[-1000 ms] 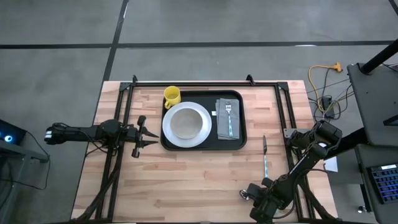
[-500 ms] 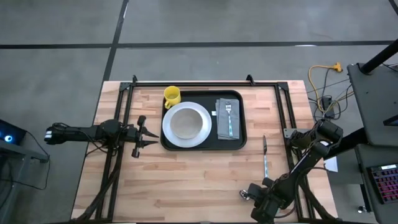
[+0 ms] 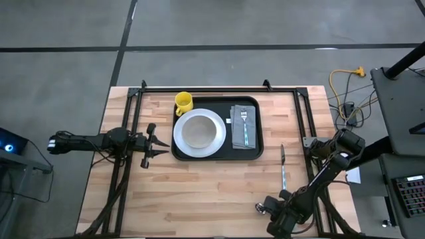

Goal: Set up tray
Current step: Put the blue spoon on the gray napkin to the right of the white plate

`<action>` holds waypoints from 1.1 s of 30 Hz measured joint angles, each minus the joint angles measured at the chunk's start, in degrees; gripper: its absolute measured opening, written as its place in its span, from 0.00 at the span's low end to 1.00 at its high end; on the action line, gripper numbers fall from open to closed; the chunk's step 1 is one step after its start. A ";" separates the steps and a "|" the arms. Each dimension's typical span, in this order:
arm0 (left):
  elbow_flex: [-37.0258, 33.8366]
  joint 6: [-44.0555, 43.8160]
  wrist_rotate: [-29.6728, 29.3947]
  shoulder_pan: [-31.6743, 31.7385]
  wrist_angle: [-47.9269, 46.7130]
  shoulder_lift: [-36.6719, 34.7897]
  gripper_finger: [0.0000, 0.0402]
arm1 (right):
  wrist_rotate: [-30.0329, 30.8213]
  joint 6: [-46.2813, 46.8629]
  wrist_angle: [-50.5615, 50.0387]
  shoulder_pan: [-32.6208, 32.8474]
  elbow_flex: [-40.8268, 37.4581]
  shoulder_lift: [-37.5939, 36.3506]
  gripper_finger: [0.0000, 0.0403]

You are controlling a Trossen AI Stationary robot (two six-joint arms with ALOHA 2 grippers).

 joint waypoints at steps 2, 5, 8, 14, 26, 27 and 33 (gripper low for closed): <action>0.00 0.00 0.02 0.02 -0.02 0.00 0.21 | 0.02 0.12 0.49 0.00 0.00 0.02 0.21; 0.00 0.00 0.00 0.00 0.00 0.00 0.21 | 0.02 0.27 0.72 0.00 -0.02 0.04 0.21; 0.00 0.00 0.00 0.00 0.00 -0.01 0.21 | 0.00 -0.27 0.51 0.00 -0.02 0.07 0.20; 0.00 0.00 0.02 0.02 0.00 0.00 0.21 | -0.19 -2.33 0.35 0.00 0.27 0.15 0.17; 0.00 0.00 0.02 0.00 -0.02 0.00 0.21 | -0.66 -5.68 0.02 -0.04 1.55 -0.45 0.20; 0.00 0.00 0.00 0.02 -0.01 -0.02 0.21 | -0.66 -5.70 -0.18 -0.04 1.55 -0.48 0.20; 0.00 0.00 0.01 0.01 -0.01 0.00 0.21 | -0.64 -5.10 -1.75 -0.04 1.54 -0.48 0.21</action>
